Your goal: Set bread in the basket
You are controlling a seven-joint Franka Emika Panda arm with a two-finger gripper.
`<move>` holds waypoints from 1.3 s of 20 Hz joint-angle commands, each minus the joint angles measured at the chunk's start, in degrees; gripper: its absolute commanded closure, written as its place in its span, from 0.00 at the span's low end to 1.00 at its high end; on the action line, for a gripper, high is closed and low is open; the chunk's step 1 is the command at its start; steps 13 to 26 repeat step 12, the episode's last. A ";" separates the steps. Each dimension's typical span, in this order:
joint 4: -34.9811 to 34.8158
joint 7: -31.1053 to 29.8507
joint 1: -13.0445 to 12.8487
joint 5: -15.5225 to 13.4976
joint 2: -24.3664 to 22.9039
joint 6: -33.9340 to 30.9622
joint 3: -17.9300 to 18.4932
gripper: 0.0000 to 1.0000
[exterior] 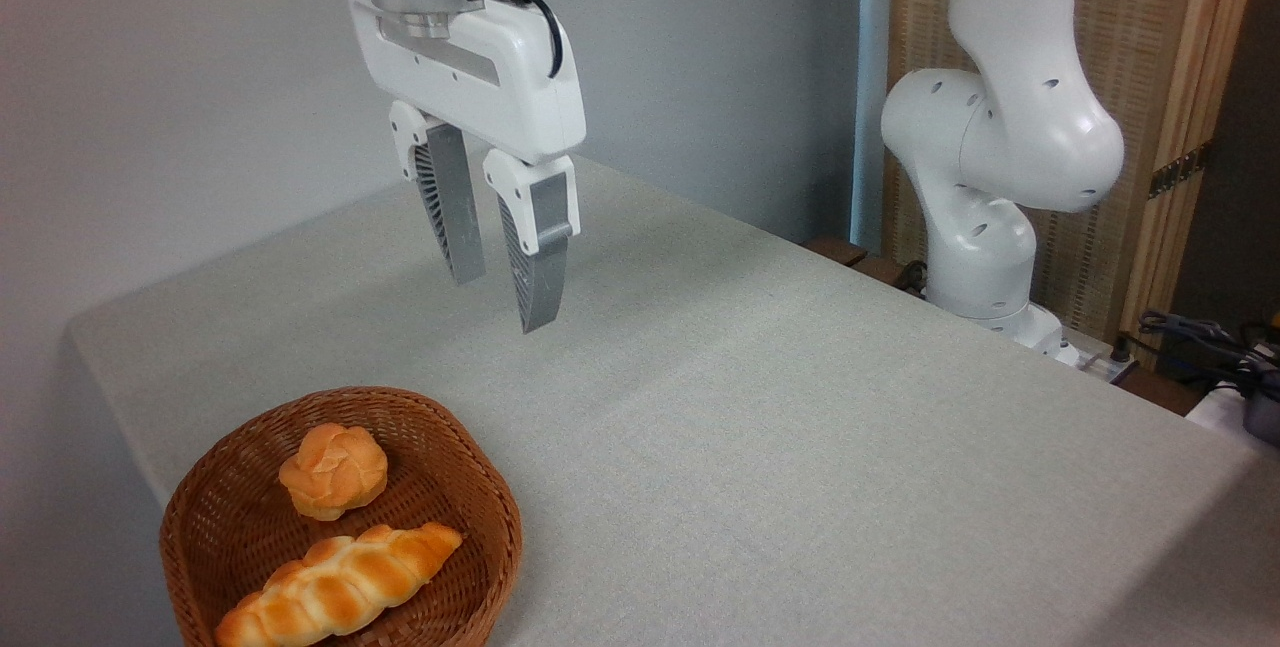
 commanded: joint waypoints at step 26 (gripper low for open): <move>-0.37 -1.06 -0.04 -0.03 -0.89 -4.06 -0.95 0.00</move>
